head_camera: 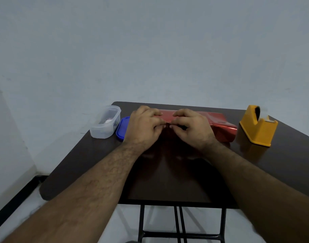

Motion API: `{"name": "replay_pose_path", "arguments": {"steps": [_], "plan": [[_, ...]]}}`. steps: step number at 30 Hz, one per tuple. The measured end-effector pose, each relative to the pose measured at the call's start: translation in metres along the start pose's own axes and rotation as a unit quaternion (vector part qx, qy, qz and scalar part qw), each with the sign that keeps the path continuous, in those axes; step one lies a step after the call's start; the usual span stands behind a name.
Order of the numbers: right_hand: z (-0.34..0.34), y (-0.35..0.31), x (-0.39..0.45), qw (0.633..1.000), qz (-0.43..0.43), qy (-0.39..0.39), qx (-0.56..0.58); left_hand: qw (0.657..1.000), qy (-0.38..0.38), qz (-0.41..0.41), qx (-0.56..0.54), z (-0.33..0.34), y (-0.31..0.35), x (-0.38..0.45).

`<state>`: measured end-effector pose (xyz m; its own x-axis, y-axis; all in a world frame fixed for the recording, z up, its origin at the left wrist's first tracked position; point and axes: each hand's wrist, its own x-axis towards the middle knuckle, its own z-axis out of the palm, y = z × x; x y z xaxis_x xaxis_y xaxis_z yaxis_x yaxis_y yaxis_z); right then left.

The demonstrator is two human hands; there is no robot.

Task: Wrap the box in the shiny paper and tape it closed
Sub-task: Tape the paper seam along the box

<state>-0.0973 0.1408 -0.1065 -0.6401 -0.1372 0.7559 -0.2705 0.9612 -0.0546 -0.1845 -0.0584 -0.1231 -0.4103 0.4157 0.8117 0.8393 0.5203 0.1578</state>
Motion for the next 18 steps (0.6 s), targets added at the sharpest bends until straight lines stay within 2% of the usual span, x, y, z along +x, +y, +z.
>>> {"name": "replay_pose_path", "arguments": {"steps": [6, 11, 13, 16, 18], "plan": [[0.004, 0.009, 0.002, 0.998, 0.063, 0.009, 0.017, 0.998, -0.03, -0.053, -0.001, -0.006, -0.005, 0.004], [0.003, 0.01, 0.001, 0.996, 0.08, -0.007, 0.026, 0.996, -0.008, -0.094, 0.006, -0.006, -0.01, 0.005], [0.003, 0.007, 0.002, 0.995, 0.087, 0.0, 0.044, 0.997, 0.014, -0.07, -0.01, -0.003, -0.005, 0.005], [0.007, 0.004, 0.005, 0.992, 0.109, 0.016, 0.062, 1.0, -0.004, -0.014, -0.003, 0.003, 0.004, 0.005], [0.009, 0.001, 0.007, 0.99, 0.125, 0.021, 0.056, 0.999, -0.015, -0.029, 0.008, 0.005, 0.005, 0.005]]}}
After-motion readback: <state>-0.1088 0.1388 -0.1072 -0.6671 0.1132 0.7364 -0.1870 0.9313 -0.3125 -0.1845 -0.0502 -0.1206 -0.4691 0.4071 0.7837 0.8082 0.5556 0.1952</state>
